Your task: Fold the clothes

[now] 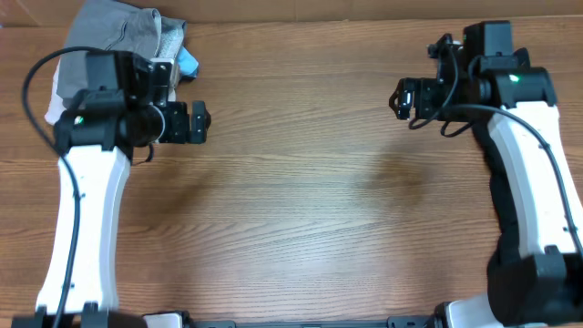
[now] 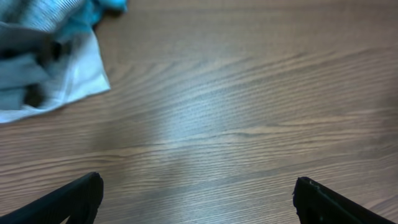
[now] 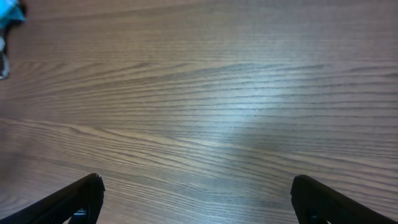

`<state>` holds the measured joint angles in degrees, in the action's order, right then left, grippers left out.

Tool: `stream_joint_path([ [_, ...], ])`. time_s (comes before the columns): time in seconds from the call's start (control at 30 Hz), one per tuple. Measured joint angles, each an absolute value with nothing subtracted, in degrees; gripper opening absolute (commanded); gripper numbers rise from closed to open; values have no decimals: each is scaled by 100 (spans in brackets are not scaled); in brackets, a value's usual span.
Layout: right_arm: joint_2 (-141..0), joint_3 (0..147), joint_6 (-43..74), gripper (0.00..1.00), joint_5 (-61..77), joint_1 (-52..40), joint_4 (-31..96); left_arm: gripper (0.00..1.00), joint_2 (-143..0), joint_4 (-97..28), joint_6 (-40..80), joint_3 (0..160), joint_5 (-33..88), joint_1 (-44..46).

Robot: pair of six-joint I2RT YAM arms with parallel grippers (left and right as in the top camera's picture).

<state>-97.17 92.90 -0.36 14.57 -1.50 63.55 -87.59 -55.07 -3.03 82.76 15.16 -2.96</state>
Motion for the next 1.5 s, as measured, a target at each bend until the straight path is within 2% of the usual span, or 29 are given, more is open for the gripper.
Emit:
stream_joint_path([
  [0.17,-9959,9290,504,100,1138,174,6182,100,-9258,-5354,-344,8276,1778,-296],
  [0.57,-10427,9301,1393,95,523,2117,5046,100,-9347,-4963,-344,8276,1957,-272],
  [0.83,-11089,9301,1157,95,486,2458,4060,100,-9347,-4792,-344,8278,1955,-21],
  [1.07,-11677,9306,913,88,405,2467,3975,100,-9354,-4703,-344,8278,1933,80],
  [1.2,-12055,9312,775,72,272,2467,4344,100,-9432,-4685,-344,8278,1929,80],
  [1.3,-12232,9312,742,66,25,2467,4567,100,-9533,-4683,-344,8278,1929,80],
  [1.33,-12258,9312,709,59,-64,2467,4604,100,-9566,-4678,-344,8278,1929,78],
  [1.37,-12265,9312,633,49,-145,2467,4628,100,-9596,-4674,-344,8278,1927,80],
  [1.43,-12265,9317,532,4,-250,2467,4641,100,-9666,-4661,-344,8278,1925,78],
  [1.5,-12265,9323,519,4,-327,2467,4657,100,-9723,-4619,-344,8278,1911,80],
])
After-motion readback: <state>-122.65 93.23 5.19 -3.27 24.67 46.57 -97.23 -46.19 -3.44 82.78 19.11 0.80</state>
